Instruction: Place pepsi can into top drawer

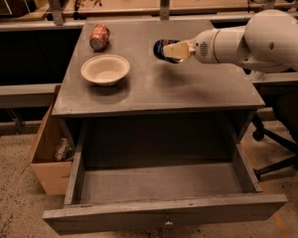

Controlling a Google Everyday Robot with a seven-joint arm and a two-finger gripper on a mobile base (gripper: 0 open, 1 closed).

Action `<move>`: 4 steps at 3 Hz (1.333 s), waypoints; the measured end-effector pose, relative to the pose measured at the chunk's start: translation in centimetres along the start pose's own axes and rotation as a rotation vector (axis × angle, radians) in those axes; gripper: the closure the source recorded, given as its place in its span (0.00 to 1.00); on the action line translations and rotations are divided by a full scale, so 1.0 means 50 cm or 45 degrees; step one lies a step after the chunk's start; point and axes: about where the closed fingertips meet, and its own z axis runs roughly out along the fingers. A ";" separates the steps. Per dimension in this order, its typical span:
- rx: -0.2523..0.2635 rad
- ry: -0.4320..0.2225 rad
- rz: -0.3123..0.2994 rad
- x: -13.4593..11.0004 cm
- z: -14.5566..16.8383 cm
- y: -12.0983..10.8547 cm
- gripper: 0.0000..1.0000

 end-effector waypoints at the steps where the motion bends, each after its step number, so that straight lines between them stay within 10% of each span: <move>1: -0.038 0.017 0.010 0.016 -0.011 0.014 1.00; 4: -0.345 -0.044 0.241 0.098 -0.180 0.166 1.00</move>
Offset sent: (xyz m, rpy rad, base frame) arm -0.1062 -0.0115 -0.0091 0.2233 0.1183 0.1510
